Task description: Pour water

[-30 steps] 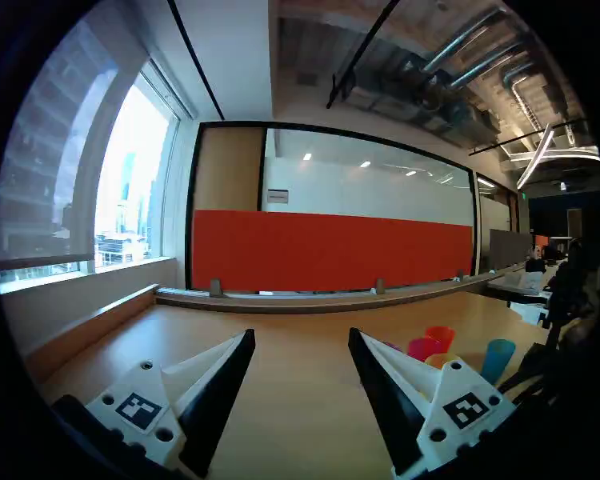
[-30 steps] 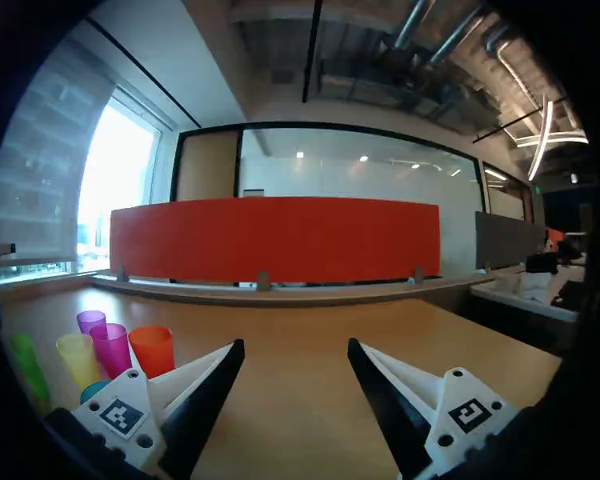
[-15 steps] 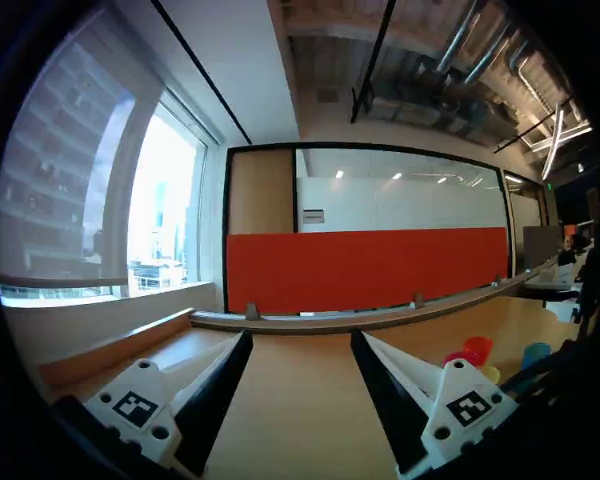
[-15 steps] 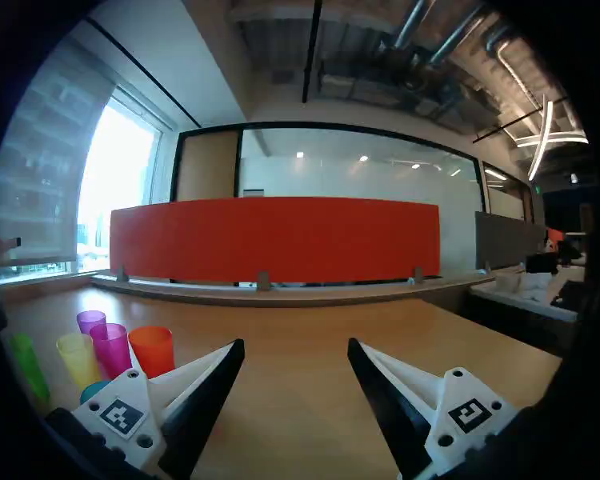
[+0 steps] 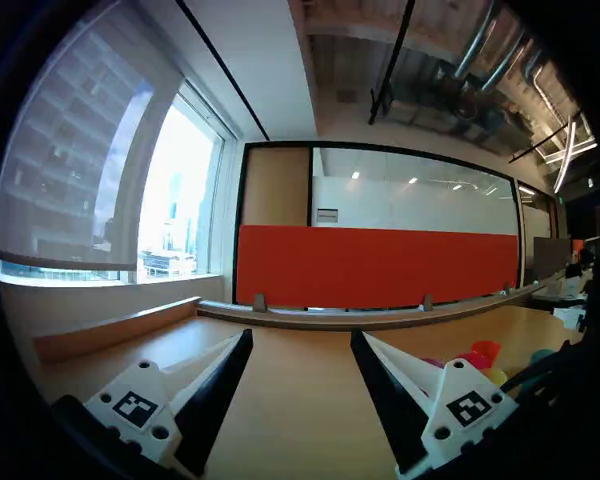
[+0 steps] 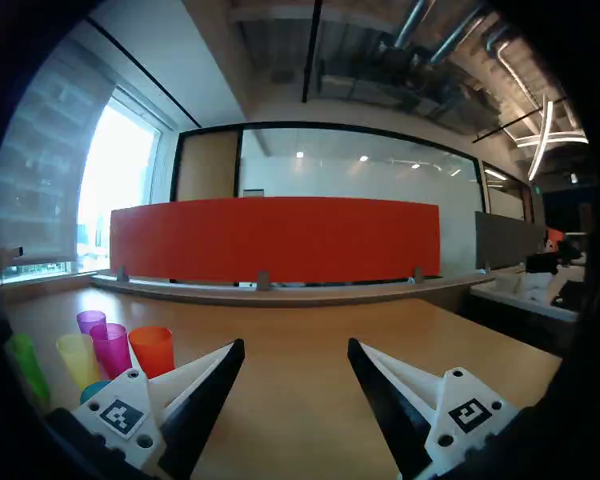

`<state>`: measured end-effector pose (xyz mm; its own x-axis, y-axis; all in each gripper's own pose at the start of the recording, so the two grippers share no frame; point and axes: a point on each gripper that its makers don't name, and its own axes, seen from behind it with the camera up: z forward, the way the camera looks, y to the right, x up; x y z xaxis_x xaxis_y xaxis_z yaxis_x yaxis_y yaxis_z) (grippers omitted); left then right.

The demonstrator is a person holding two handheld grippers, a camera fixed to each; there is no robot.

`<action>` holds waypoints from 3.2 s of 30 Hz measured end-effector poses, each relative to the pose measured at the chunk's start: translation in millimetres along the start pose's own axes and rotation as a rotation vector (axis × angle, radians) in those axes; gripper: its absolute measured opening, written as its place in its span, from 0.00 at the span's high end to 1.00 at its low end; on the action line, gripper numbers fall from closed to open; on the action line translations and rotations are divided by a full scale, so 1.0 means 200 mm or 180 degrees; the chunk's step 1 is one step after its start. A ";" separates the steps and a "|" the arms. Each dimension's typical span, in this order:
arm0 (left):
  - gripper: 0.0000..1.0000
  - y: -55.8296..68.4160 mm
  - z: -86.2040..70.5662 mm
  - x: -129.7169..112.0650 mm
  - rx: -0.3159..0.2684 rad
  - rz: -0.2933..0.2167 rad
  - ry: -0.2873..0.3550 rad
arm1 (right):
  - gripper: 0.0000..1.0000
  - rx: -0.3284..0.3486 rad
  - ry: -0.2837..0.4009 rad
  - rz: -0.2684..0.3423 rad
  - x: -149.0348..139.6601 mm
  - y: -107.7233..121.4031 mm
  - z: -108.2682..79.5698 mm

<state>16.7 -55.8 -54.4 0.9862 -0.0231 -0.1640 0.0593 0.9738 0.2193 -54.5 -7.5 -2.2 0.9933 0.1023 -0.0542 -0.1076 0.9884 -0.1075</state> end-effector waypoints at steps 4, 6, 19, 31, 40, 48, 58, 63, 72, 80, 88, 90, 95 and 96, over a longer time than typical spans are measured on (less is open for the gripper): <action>0.10 0.01 0.01 -0.04 0.0025 0.0010 -0.0020 | 0.00 0.0000 0.0000 0.0000 0.00 0.00 0.00; 0.10 0.01 0.03 -0.07 0.0050 0.0048 -0.0037 | 0.00 0.0000 0.0000 0.0000 0.00 0.00 0.00; 0.10 0.06 0.08 -0.20 0.0030 0.0090 -0.0133 | 0.00 0.0000 0.0000 0.0001 0.00 0.00 0.00; 0.10 0.10 0.09 -0.27 -0.0028 0.0164 -0.0208 | 0.00 -0.0001 0.0000 0.0000 0.00 0.00 0.00; 0.10 0.11 0.11 -0.32 -0.0058 0.0171 -0.0337 | 0.00 -0.0001 0.0000 0.0000 0.00 0.00 0.00; 0.10 0.13 0.12 -0.33 -0.0078 0.0171 -0.0364 | 0.00 0.0000 0.0000 0.0000 0.00 0.00 0.00; 0.10 0.11 0.13 -0.33 -0.0039 0.0173 -0.0366 | 0.00 0.0000 0.0000 0.0000 0.00 0.00 0.00; 0.10 0.11 0.13 -0.34 -0.0042 0.0174 -0.0368 | 0.00 0.0000 0.0000 -0.0001 0.00 0.00 0.00; 0.10 0.12 0.13 -0.34 -0.0081 0.0175 -0.0372 | 0.00 0.0000 0.0000 0.0000 0.00 0.01 -0.01; 0.10 0.12 0.13 -0.34 -0.0083 0.0178 -0.0374 | 0.00 -0.0001 0.0000 0.0000 0.00 0.01 0.00; 0.10 0.12 0.13 -0.35 -0.0080 0.0181 -0.0375 | 0.00 -0.0001 0.0000 0.0000 0.00 0.01 0.00; 0.10 0.12 0.13 -0.35 -0.0080 0.0179 -0.0374 | 0.00 -0.0001 0.0000 0.0000 0.00 0.01 0.00; 0.10 0.12 0.13 -0.35 -0.0080 0.0181 -0.0373 | 0.00 -0.0001 0.0000 0.0000 0.00 0.01 0.00; 0.10 0.12 0.13 -0.35 -0.0080 0.0182 -0.0373 | 0.00 -0.0001 0.0000 0.0000 0.00 0.01 0.00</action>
<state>-46.5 -36.6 -12.9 0.9992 0.0077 -0.0381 0.0001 0.9796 0.2008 -54.9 -6.0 -1.7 0.9933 0.1023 -0.0541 -0.1076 0.9883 -0.1076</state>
